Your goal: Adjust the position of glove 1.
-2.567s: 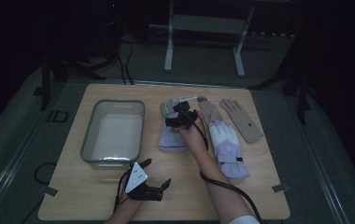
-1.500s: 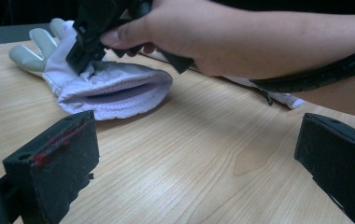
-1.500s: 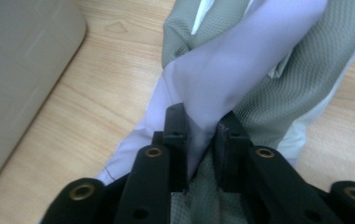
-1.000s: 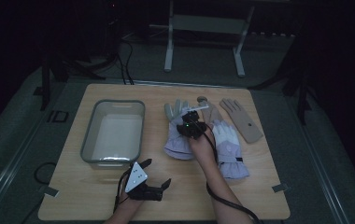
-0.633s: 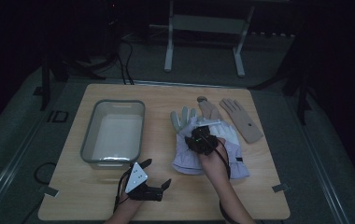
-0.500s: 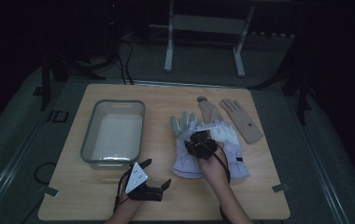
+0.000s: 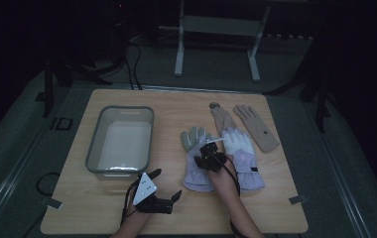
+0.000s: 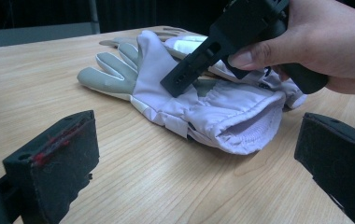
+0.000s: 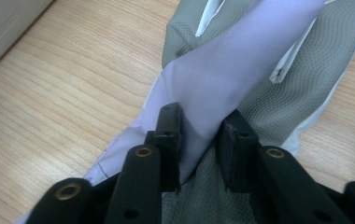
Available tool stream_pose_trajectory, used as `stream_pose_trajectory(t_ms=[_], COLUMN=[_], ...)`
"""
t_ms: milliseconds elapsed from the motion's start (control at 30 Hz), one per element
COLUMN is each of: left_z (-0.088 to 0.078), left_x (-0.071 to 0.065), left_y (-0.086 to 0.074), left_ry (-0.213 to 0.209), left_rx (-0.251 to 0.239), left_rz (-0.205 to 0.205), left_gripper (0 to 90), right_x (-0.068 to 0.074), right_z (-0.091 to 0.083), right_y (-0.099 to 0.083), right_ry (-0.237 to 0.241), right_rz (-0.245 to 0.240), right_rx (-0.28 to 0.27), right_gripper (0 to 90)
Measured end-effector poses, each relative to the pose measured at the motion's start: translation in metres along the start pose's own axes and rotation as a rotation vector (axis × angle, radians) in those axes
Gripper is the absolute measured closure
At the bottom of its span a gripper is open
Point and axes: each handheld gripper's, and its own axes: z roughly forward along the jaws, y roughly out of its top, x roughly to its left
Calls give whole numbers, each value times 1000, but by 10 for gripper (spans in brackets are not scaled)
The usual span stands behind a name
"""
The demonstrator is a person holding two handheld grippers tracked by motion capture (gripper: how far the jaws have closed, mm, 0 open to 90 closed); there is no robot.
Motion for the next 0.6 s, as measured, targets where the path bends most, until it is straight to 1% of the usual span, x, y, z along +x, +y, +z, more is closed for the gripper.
stream_pose_trajectory(t_ms=[133,233,300,333,367,433,467,500,533,567,600], left_z=[0,0,0,0,0,0,0,0,0,0,0], left_x=[0,0,0,0,0,0,0,0,0,0,0], left_y=[0,0,0,0,0,0,0,0,0,0,0], left_ry=[0,-1,-1,-1,-2,-1,-1,-1,-1,-1,-1], left_rx=[-1,0,0,0,0,0,0,0,0,0,0], left_rz=[-3,-3,-4,-4,-5,-4,-4,-5,-4,-4,-5], left_gripper=[2,2,2,2,2,2,2,2,2,2,2], right_x=[-2,-2,-2,-3,-4,-5,-6,-7,-8,-9,-11], right_z=[0,-3,-8,-10,-14,-20,-25,-28,-33,-36,-41], right_y=[0,1,2,3,5,7,8,9,11,11,12], right_ry=[12,25,30,33,41,42,51,51,53,56,44], right_rz=[31,37,32,38,42,34,29,30,28,29,1], right_rx=[-5,-10,-13,-18,-28,-54,-79,-89,-116,-128,-139], right_gripper=[615,559,511,487,477,437,434,425,393,398,396])
